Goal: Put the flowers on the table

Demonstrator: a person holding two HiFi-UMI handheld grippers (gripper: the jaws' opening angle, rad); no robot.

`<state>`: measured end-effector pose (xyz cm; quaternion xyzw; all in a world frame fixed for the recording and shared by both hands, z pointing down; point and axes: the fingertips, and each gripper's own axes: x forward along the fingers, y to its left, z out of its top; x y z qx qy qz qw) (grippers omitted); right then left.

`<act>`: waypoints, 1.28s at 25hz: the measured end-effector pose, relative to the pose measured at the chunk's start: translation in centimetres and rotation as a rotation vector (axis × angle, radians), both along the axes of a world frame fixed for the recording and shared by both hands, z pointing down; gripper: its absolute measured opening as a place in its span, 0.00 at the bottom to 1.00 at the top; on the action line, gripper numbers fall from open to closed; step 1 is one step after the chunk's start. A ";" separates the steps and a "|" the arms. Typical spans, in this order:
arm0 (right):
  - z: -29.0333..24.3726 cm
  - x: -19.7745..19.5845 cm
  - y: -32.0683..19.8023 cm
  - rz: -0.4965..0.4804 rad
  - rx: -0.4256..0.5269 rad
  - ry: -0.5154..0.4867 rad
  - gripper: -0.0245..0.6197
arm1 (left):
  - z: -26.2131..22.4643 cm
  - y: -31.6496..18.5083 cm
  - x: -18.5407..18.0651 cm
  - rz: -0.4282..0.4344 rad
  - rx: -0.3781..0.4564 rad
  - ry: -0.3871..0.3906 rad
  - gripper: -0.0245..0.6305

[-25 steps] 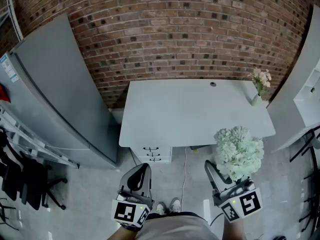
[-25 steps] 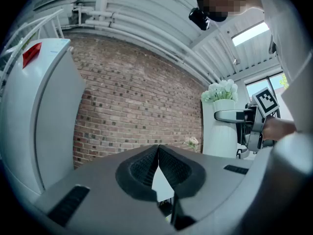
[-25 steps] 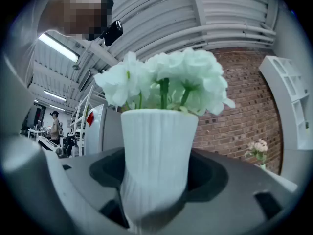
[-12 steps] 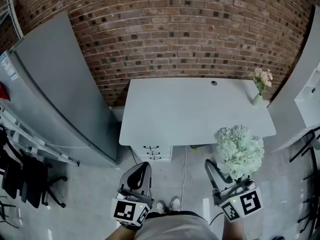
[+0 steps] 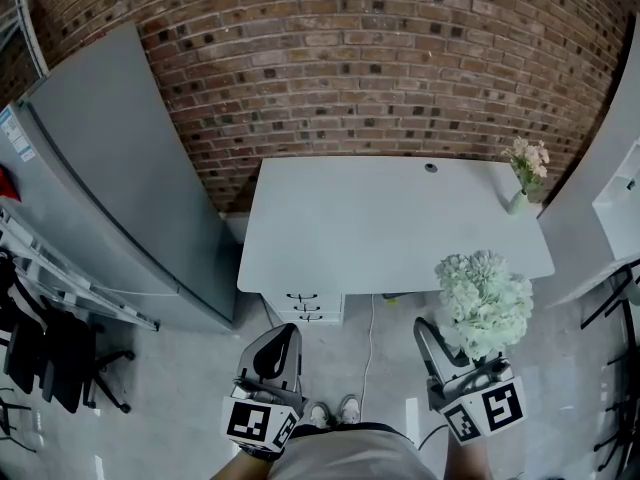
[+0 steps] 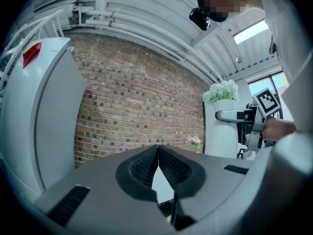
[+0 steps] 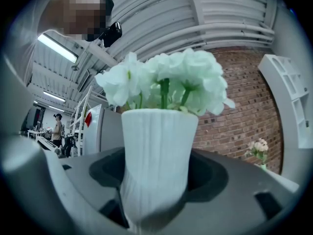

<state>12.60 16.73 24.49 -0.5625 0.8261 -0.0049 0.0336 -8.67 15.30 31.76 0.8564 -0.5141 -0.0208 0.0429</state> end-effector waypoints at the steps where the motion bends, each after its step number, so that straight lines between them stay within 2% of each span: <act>1: 0.0 0.2 -0.1 -0.002 -0.001 -0.003 0.60 | 0.0 -0.1 0.0 -0.006 -0.001 -0.001 0.05; 9: 0.9 2.2 -1.5 -0.023 -0.011 -0.023 0.60 | 0.6 -1.0 1.3 -0.046 -0.007 -0.013 0.05; 15: 1.1 3.7 -2.0 -0.025 -0.011 -0.027 0.60 | 0.7 -1.2 2.9 -0.044 -0.013 -0.022 0.05; 25: 1.5 3.5 -3.1 -0.035 -0.016 -0.035 0.60 | 1.0 -2.4 3.0 -0.043 -0.015 -0.025 0.05; 32: 1.8 2.8 -6.3 -0.024 -0.020 -0.037 0.60 | 1.5 -5.9 2.5 -0.019 -0.015 -0.011 0.05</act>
